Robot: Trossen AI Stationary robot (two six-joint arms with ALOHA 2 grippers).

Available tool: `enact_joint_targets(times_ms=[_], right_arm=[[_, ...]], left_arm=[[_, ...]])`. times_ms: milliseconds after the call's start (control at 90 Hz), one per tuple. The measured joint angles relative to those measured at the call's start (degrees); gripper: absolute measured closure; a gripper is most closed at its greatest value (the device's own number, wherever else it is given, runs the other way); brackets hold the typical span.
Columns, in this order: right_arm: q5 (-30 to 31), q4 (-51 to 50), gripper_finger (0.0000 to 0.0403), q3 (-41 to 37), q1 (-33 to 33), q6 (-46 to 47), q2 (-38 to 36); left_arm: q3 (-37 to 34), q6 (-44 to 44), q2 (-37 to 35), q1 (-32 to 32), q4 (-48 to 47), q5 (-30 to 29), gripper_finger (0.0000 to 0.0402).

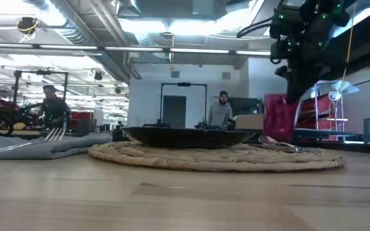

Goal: Set table place
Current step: Move the red cup to the top right of the brown placemat

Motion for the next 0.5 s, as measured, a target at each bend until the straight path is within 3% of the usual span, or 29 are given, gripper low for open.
enact_joint_targets(times_ms=[500], right_arm=[[0.19,5.92,0.0403,0.22,-0.03,-0.47,6.52]], left_arm=[[0.00,-0.02,0.00,0.00,0.02,0.00,0.0402]])
